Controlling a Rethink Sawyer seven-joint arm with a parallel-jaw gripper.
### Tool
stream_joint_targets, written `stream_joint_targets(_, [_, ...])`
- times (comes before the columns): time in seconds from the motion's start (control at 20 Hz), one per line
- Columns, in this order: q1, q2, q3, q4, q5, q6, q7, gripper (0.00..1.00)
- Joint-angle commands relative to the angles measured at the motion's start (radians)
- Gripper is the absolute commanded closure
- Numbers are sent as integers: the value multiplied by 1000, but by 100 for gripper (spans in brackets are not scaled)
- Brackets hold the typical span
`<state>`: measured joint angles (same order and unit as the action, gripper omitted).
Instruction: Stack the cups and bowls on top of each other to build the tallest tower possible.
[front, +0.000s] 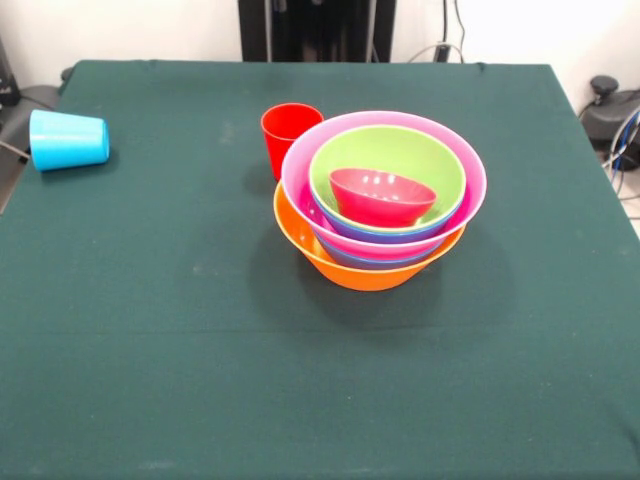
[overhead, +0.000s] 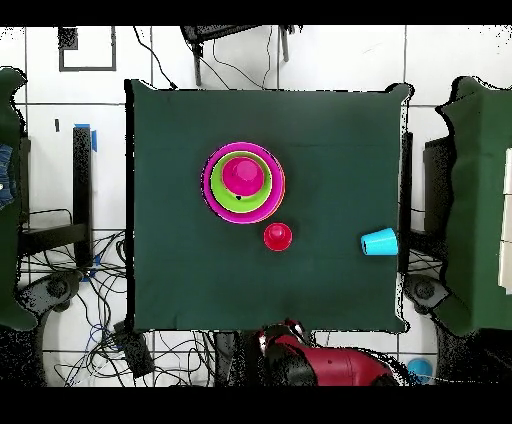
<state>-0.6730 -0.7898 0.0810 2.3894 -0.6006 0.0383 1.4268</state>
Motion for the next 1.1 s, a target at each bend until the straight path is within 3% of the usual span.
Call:
stream_joint_targets(0.05, [68, -18, -79, -7, 44, 2, 212, 0])
stream_joint_targets(0.5, [89, 3, -102, -14, 21, -31, 220, 0])
stream_joint_targets(0.9, [54, -33, -65, 11, 10, -7, 230, 0])
stream_joint_targets(1.1, [67, 20, -38, -57, 13, -14, 233, 0])
